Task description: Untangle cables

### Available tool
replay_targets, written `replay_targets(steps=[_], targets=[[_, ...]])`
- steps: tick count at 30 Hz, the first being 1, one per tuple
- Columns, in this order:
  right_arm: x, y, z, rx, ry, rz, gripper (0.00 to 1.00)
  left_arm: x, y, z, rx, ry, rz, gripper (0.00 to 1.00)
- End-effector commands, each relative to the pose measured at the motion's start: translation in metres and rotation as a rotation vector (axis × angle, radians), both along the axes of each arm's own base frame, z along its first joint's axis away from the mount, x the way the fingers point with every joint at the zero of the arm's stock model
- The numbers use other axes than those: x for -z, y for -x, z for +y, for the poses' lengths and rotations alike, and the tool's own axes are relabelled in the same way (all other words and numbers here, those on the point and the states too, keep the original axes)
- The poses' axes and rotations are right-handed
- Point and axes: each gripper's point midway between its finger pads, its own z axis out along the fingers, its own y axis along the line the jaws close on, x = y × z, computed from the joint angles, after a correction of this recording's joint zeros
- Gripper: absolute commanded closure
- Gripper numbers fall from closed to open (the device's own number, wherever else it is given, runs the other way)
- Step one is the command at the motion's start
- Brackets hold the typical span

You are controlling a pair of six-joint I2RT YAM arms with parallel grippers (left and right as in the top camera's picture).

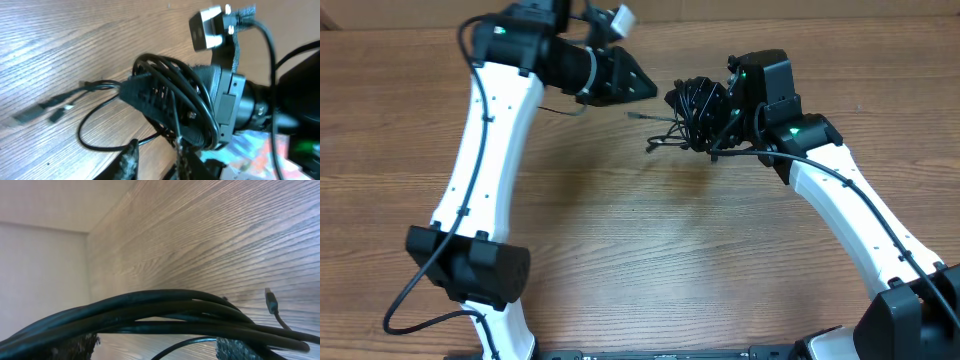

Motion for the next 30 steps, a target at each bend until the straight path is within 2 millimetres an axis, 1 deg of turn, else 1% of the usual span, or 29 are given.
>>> replay_targets(steps=[1, 5, 6, 7, 8, 9, 11, 13, 15, 19, 20, 22, 23, 27, 30], targets=[[-0.011, 0.0, -0.001, 0.067, -0.085, 0.053, 0.27, -0.003, 0.01, -0.015, 0.035, -0.113, -0.112, 0.67], [-0.008, 0.001, -0.003, 0.085, -0.091, 0.081, 0.28, -0.003, 0.011, -0.018, 0.04, -0.118, -0.117, 0.58], [-0.007, 0.0, -0.006, 0.095, -0.094, 0.089, 0.28, -0.002, 0.011, -0.018, 0.042, -0.119, -0.115, 0.5], [-0.007, -0.001, -0.008, 0.099, -0.095, 0.092, 0.27, -0.002, 0.012, -0.018, 0.049, -0.121, -0.117, 0.45], [-0.007, -0.001, -0.01, 0.1, -0.102, 0.097, 0.27, -0.002, 0.014, -0.018, 0.061, -0.12, -0.119, 0.37], [-0.007, -0.002, -0.012, 0.097, -0.109, 0.099, 0.27, -0.002, 0.016, -0.018, 0.081, -0.118, -0.127, 0.35], [-0.009, -0.002, -0.016, 0.089, -0.133, 0.107, 0.27, -0.002, 0.021, -0.019, 0.136, -0.115, -0.164, 0.37], [-0.011, -0.003, -0.019, 0.082, -0.152, 0.111, 0.27, -0.002, 0.021, -0.02, 0.174, -0.121, -0.208, 0.43], [-0.014, -0.002, -0.018, 0.067, -0.169, 0.11, 0.27, -0.004, 0.023, -0.025, 0.227, -0.114, -0.259, 0.45], [-0.018, -0.002, -0.014, 0.058, -0.194, 0.116, 0.27, -0.015, 0.041, -0.046, 0.372, -0.026, -0.346, 0.48], [-0.02, -0.001, -0.012, 0.045, -0.204, 0.113, 0.27, -0.022, 0.05, -0.056, 0.454, 0.028, -0.41, 0.49], [-0.023, 0.001, -0.009, 0.02, -0.223, 0.11, 0.28, -0.026, 0.055, -0.064, 0.509, 0.058, -0.466, 0.49], [-0.026, 0.002, -0.006, 0.004, -0.236, 0.105, 0.29, -0.027, 0.055, -0.068, 0.522, 0.053, -0.494, 0.49], [-0.029, 0.001, -0.005, -0.006, -0.245, 0.094, 0.3, -0.026, 0.053, -0.073, 0.529, 0.04, -0.524, 0.5], [-0.029, 0.001, -0.005, -0.007, -0.246, 0.092, 0.3, -0.021, 0.045, -0.071, 0.489, -0.015, -0.521, 0.49]])
